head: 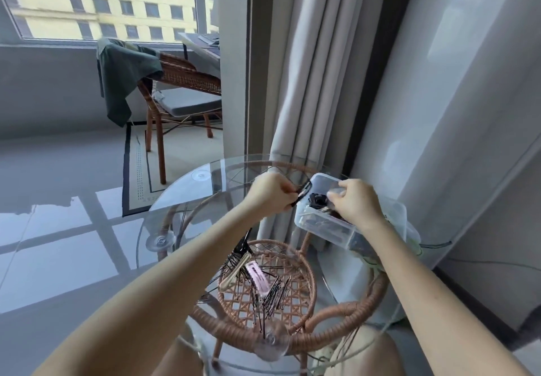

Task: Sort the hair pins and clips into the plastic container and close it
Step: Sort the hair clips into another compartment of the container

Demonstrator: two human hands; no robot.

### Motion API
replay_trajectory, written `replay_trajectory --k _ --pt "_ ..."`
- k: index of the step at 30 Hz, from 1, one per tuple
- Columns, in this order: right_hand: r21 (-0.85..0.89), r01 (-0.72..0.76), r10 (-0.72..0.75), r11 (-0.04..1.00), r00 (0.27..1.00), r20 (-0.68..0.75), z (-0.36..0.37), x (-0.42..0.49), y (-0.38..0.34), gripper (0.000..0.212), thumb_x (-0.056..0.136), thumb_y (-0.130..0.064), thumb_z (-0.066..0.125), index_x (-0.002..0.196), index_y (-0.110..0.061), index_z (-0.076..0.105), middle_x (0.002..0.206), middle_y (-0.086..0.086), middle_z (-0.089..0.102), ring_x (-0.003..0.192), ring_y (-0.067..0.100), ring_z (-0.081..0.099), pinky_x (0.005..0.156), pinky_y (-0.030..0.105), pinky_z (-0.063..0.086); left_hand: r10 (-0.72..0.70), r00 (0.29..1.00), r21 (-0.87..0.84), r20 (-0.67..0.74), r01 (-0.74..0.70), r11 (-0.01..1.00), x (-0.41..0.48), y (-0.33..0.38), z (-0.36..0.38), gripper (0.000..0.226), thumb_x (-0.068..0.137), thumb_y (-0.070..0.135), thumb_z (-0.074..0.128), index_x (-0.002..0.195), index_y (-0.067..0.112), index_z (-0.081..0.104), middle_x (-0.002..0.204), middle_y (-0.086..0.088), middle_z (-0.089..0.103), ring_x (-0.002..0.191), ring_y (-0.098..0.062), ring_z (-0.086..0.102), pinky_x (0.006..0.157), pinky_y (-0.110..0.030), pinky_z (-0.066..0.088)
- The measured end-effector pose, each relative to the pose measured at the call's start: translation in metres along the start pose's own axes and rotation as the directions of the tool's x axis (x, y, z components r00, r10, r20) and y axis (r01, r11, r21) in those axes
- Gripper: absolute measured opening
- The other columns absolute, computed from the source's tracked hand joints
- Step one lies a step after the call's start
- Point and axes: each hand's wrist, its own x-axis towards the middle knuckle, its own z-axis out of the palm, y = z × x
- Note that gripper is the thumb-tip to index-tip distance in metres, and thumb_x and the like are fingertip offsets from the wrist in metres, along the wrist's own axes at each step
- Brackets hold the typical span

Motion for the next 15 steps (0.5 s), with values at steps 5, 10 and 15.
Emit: replay_trajectory --k 5,10,15 --pt "-0.036 0.270 -0.272 0.962 0.959 -0.081 0.010 -0.045 -0.025 0.021 0.089 -0.018 0.054 0.089 -0.004 0.069 0.085 0.015 0.071 0.083 0.032 0.064 0.063 0.028 0.039 0.024 0.998 0.145 -0.065 -0.014 0.989 0.011 -0.005 -0.006 0.025 0.083 0.004 0.051 0.094 0.007 0.073 0.100 -0.010 0.071 0.093 -0.026 0.066 0.082 -0.030 0.052" --pt "-0.127 0.254 -0.169 0.959 0.869 0.465 0.050 -0.093 -0.045 0.046 0.074 -0.057 0.064 0.077 -0.011 0.065 0.079 0.001 0.066 0.077 0.018 0.060 0.065 0.032 0.046 -0.196 0.977 0.355 0.080 0.156 0.922 -0.018 -0.070 -0.019 0.027 0.084 0.028 0.062 0.088 0.003 0.071 0.092 -0.010 0.072 0.085 -0.025 0.067 0.077 -0.033 0.055" --pt "-0.090 0.192 -0.119 0.977 0.846 0.520 0.079 -0.100 -0.049 0.036 0.077 -0.044 0.064 0.059 -0.014 0.053 0.059 0.000 0.054 0.067 0.024 0.061 0.056 0.031 0.040 -0.268 0.958 0.364 0.099 0.215 0.906 -0.030 -0.089 0.000 0.036 0.080 0.046 0.062 0.078 0.011 0.052 0.078 -0.006 0.053 0.071 -0.021 0.047 0.061 -0.028 0.035"
